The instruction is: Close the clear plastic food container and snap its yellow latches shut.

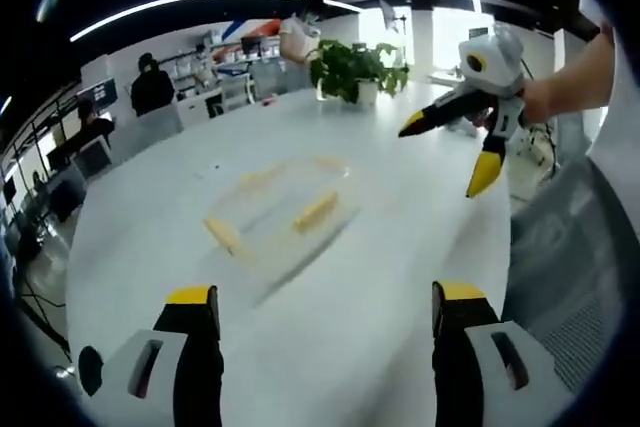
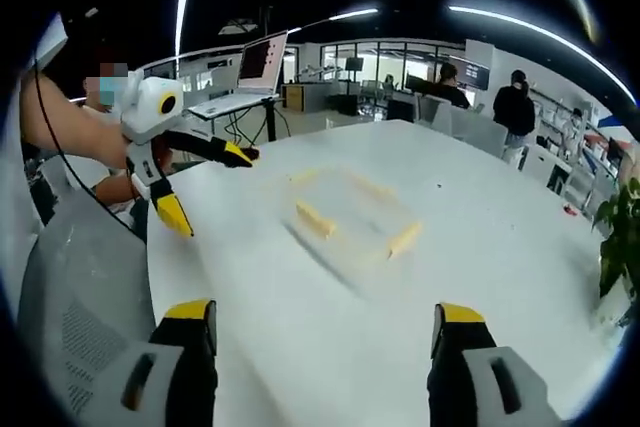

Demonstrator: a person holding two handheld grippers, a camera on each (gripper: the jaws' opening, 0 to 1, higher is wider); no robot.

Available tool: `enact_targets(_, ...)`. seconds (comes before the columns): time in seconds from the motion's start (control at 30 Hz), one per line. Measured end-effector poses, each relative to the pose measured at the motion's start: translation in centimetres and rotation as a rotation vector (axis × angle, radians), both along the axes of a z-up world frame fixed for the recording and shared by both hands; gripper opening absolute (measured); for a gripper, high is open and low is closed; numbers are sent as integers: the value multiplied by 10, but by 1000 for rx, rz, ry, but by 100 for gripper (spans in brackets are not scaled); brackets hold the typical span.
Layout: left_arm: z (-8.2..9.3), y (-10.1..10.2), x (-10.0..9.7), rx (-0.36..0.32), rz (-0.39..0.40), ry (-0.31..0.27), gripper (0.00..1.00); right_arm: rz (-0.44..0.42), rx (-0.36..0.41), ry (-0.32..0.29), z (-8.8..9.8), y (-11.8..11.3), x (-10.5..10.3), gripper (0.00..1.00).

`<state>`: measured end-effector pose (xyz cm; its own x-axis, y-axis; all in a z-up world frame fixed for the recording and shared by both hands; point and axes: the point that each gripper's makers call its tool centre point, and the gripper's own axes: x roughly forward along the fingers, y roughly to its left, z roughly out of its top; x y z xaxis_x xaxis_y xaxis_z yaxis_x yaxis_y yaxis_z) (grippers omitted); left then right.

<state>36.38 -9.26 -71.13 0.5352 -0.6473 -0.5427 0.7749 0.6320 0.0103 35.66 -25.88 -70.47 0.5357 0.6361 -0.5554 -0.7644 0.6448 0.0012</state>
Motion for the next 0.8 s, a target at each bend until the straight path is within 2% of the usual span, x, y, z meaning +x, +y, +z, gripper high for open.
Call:
enact_targets(0.1, -3, 5, -8, 17, 5, 1, 88, -17, 17, -23, 3, -1, -8, 88)
enact_targets(0.3, 1, 7, -24, -23, 27, 2, 91, -36, 33, -70, 7, -3, -20, 89)
enact_targets(0.43, -2, 11, -33, -20, 36, 3, 92, -54, 34, -63, 5, -6, -28, 89)
enact_targets(0.53, 2, 14, -38, -56, 70, 1, 93, -63, 42, -58, 4, -7, -37, 88)
enact_targets(0.73, 2, 16, -48, -78, 108, -14, 96, -84, 51, -60, 1, -8, -52, 89)
enact_targets(0.8, 2, 18, -48, -37, 95, -39, 97, -87, 49, -60, -1, -9, -54, 89)
